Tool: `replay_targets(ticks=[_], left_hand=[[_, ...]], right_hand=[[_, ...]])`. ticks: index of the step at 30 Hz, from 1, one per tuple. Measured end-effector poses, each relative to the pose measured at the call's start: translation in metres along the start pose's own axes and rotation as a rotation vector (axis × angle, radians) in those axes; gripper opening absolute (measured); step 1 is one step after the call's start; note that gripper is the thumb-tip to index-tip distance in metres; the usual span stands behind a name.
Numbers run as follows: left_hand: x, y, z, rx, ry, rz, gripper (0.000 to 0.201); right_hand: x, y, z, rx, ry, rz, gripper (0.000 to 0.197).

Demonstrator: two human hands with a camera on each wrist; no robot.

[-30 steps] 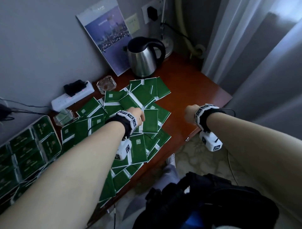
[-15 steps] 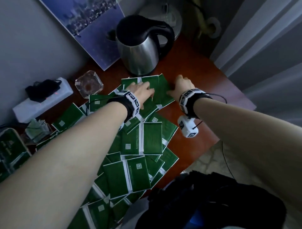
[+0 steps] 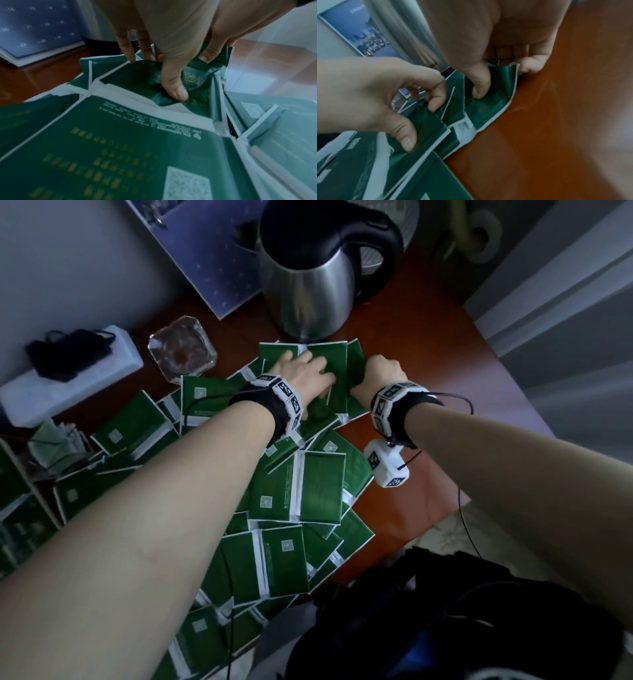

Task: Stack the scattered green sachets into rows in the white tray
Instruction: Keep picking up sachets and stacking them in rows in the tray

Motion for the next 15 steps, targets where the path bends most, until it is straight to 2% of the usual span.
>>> replay_targets(ticks=[4,9,15], left_hand=[[0.005,-0.004,0.001,-0.011,-0.023,-0.071,0.064],[0.017,-0.007,0.001,0.088,-0.099,-0.212,0.055],[0.016,-0.008,-0.012,0.136,-0.344,-0.365,0.051]], right_hand=[[-0.003,0.001,-0.004,0.071,-0.035,-0.049,0.026],[-0.022,0.007,-0.021,0.119,-0.116,-0.048,0.032],[-0.055,0.023,-0.063,0.157,-0.342,-0.135,0.033]])
Point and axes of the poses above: each hand's wrist, its own y-axis towards the middle knuckle, its own z-axis out of the palm, x = y × z, the point moved 10 cm from there along y, towards the middle knuckle
